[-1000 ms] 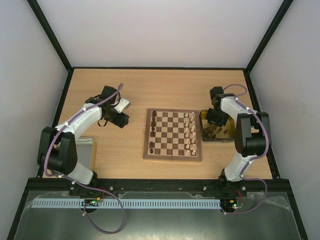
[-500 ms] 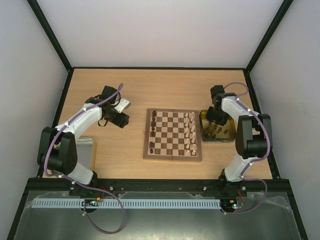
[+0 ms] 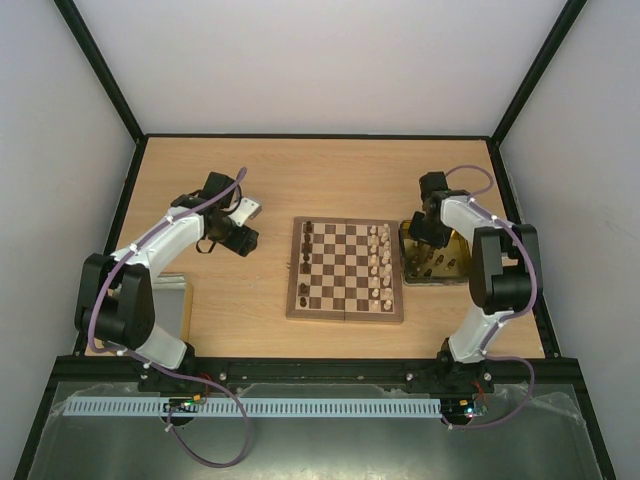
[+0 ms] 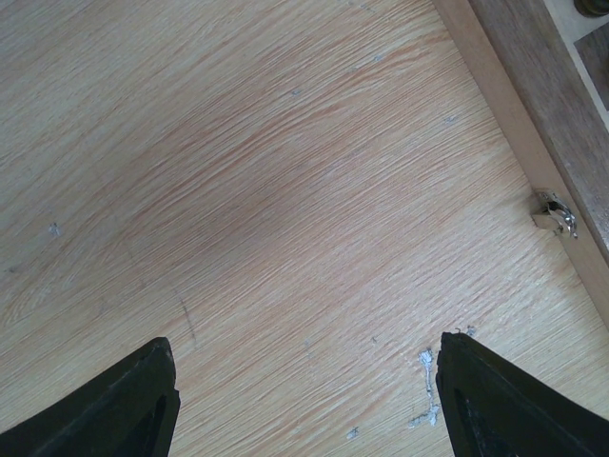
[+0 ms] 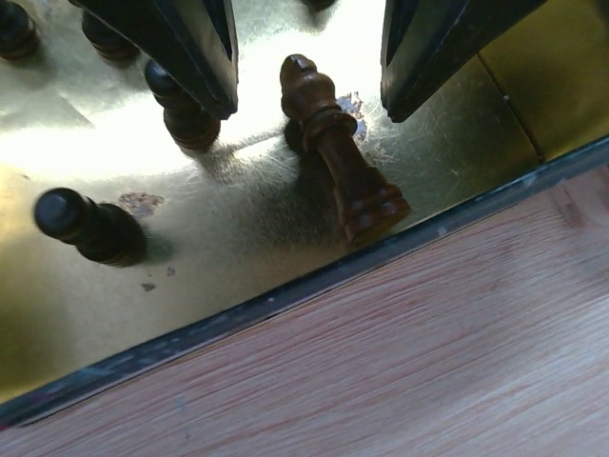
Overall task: Set up the chess pieces on the board
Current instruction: Pick up the chess piece from the storage box.
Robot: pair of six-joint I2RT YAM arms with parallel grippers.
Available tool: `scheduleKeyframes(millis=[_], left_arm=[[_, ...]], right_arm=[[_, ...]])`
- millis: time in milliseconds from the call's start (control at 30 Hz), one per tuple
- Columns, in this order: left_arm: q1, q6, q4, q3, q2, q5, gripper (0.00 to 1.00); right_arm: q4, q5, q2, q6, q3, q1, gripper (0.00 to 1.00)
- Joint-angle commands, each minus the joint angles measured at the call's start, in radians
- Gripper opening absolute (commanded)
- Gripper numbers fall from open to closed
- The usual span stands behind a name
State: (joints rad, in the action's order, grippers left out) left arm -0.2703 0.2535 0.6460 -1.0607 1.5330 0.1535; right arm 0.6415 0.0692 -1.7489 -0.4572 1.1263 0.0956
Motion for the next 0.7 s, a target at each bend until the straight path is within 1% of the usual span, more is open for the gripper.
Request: scheduleKeyframes(millis=[0, 167, 433, 667], left_arm=[[-0.007, -0.002, 0.012, 0.0, 0.004, -0.009, 0.74], [-0.008, -0.002, 0.011, -0.001, 0.009, -0.01, 0.74], [-0.009, -0.005, 0.004, 0.005, 0.011, -0.012, 0.74], [-0.008, -0.006, 0.004, 0.007, 0.005, -0.017, 0.74]], right_arm=[[-0.062, 0.015, -0.033, 0.002, -0.022, -0.002, 0.39], [-0.075, 0.017, -0.065, -0.003, -0.023, -0.002, 0.37], [-0.086, 0.007, -0.086, -0.021, -0.038, -0.002, 0.29], [-0.089, 0.006, -0.088, -0.041, -0.055, -0.002, 0.17]])
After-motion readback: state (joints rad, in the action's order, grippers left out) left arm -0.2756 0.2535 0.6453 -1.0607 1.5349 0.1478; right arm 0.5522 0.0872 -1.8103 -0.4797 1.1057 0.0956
